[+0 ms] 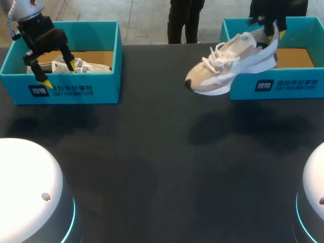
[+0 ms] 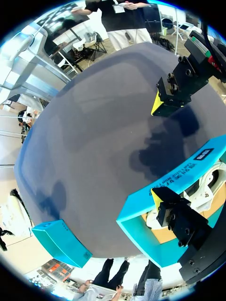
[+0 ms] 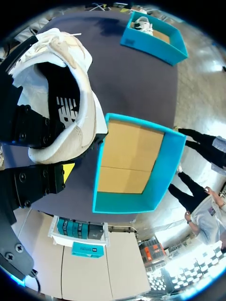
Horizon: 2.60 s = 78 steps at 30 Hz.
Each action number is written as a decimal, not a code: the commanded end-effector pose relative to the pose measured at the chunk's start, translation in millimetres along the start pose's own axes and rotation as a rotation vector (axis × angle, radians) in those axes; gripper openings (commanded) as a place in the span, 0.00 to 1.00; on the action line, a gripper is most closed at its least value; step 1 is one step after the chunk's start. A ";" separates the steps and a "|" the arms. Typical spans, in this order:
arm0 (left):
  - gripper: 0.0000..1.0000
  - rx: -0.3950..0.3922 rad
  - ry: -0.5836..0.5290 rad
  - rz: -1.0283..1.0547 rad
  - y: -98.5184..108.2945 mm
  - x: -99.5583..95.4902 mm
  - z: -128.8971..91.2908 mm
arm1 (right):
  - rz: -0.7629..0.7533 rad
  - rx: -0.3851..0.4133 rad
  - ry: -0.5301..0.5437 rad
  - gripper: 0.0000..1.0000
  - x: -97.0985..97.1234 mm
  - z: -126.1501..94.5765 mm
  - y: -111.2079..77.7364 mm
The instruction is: Take the shoe out of the shoebox, open the shoe tongue, remove and reinsert the insole, then place the shoe into the shoebox
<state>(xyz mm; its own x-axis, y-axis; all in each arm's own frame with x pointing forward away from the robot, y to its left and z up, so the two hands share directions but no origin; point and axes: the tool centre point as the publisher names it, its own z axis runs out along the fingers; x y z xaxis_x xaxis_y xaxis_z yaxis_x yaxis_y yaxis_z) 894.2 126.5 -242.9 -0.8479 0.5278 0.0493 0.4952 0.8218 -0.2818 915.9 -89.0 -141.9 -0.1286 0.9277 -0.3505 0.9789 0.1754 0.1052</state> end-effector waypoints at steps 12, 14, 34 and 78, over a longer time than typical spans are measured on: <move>1.00 -0.002 -0.002 0.001 -0.2 1.2 0.3 | -0.015 -0.003 0.012 0.00 63.0 -20.7 -17.6; 1.00 -0.002 -0.002 0.001 -0.2 1.2 0.3 | -0.011 -0.006 0.017 0.00 70.8 -24.0 -22.5; 1.00 -0.002 -0.002 0.001 -0.2 1.2 0.3 | 0.044 0.006 0.067 0.00 124.4 -39.0 -73.7; 1.00 -0.002 -0.002 0.001 -0.2 1.2 0.3 | 0.060 0.012 0.022 0.00 157.5 -26.0 -97.5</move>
<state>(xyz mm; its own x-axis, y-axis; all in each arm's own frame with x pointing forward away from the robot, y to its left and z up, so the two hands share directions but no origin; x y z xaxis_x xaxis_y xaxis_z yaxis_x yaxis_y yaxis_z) 894.2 126.4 -243.0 -0.8479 0.5279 0.0493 0.4952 0.8218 -0.2819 799.8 41.2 -179.0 -0.0762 0.9457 -0.3160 0.9870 0.1165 0.1105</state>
